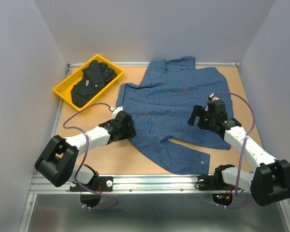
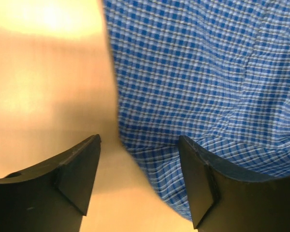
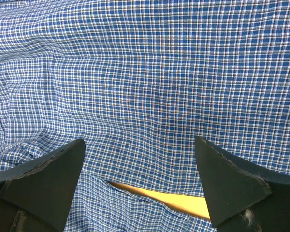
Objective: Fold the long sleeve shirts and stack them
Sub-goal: Flatten the shirt out
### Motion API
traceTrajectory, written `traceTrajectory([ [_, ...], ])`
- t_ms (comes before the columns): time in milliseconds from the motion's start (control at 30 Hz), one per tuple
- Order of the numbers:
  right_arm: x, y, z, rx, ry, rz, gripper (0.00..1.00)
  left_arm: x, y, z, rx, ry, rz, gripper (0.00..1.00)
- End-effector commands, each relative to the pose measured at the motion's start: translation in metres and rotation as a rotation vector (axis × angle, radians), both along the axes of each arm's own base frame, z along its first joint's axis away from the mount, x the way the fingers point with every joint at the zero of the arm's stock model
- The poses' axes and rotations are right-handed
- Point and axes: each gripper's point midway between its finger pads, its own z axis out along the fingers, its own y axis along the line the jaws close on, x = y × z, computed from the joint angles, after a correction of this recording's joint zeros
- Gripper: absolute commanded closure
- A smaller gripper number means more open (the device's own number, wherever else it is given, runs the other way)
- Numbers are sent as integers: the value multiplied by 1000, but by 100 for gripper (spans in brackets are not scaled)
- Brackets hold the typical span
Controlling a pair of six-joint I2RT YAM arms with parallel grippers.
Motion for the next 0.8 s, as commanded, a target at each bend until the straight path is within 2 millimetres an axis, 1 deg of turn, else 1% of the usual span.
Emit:
traceTrajectory([
  [0, -13, 1, -9, -6, 23, 25, 1, 15, -17, 2, -32, -33, 16, 28],
  [33, -12, 1, -8, -6, 20, 26, 1, 14, -18, -1, -26, -25, 11, 29],
  [67, -13, 0, -8, -9, 19, 29, 2, 13, -20, -3, -21, -20, 2, 34],
  [133, -13, -1, -8, -13, 23, 21, 2, 9, -20, -11, -1, 3, -2, 39],
  [167, -12, -1, -6, -16, 19, 19, 2, 8, -18, -13, 12, 7, 2, 49],
  [200, -12, -2, -6, -21, 24, 18, 2, 6, -17, -16, 27, 17, 2, 56],
  [267, -11, -6, -6, -39, 25, 5, 2, 1, -7, -20, 73, 42, 12, 68],
  [300, -10, -7, -6, -43, 28, -2, 2, 2, -2, -19, 99, 36, 16, 78],
  [333, -9, -7, -7, -47, 29, -3, 2, -3, 3, -21, 127, 54, 15, 81],
  [367, -8, -8, -5, -47, 26, -11, 2, -2, 6, -19, 144, 51, 18, 87],
  [400, -7, -8, -5, -50, 26, -13, 2, -4, 9, -18, 157, 55, 17, 89],
  [433, -7, -8, -6, -51, 31, -18, 2, -8, 13, -17, 175, 66, 10, 94],
  [467, -6, -8, -6, -49, 31, -23, 2, -9, 17, -15, 189, 71, 10, 96],
  [533, -5, -9, -7, -47, 34, -34, 2, -9, 22, -8, 212, 59, 17, 97],
  [633, -5, -10, -13, -45, 59, -59, 0, -13, 36, -2, 268, 72, 10, 97],
  [767, -5, -15, -24, -39, 98, -143, 0, -11, 43, 5, 297, 71, 0, 96],
])
